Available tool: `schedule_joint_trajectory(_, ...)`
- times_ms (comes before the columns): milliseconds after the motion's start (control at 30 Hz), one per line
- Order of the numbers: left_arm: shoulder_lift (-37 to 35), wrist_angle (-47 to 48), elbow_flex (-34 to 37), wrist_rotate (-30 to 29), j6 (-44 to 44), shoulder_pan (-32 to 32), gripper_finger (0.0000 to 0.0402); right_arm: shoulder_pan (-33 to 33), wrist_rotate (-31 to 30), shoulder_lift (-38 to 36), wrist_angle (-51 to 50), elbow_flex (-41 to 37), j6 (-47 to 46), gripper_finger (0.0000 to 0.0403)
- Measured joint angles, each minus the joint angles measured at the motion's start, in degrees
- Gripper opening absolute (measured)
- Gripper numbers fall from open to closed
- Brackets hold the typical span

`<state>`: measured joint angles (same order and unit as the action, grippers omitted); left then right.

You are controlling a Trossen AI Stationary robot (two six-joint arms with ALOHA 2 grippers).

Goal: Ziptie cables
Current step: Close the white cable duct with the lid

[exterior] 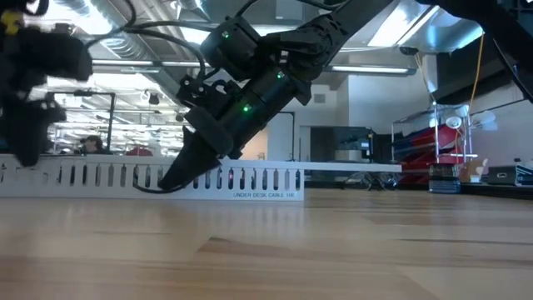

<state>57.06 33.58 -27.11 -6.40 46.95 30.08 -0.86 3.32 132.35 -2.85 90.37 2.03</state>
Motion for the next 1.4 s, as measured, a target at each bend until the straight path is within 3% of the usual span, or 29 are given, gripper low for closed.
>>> schedule_joint_trajectory(133,-1.63,4.97,-4.54,-5.09,-0.88,0.05,0.0301,-0.07,0.32,-0.02,-0.09,0.00,1.02,0.0275)
schedule_joint_trajectory(300,-2.59,8.48,-5.40,-12.53,-4.59,-0.42,0.0301,-0.09,0.61,-0.02,-0.04,0.00,1.09,0.0275)
schedule_joint_trajectory(433,-2.59,7.72,-3.90,-12.83,-5.63,-0.86,0.0301,-0.13,0.72,-0.02,-0.13,0.00,1.22,0.0275)
schedule_joint_trajectory(667,-2.56,-2.56,4.48,-10.36,-3.35,-0.49,0.0301,-0.17,0.75,-0.04,-0.17,0.00,1.26,0.0275)
schedule_joint_trajectory(867,-2.56,1.76,6.69,-9.97,1.08,0.21,0.0301,-0.17,0.76,-0.07,-0.22,0.00,1.48,0.0275)
schedule_joint_trajectory(1133,-2.65,7.03,-3.67,-7.97,0.12,0.25,0.0301,-0.20,0.80,-0.09,-0.22,-0.04,1.70,0.0275)
schedule_joint_trajectory(1400,-2.65,28.77,-15.12,0.80,6.91,0.36,0.0301,-0.22,0.80,-0.09,-0.24,-0.04,1.68,0.0275)
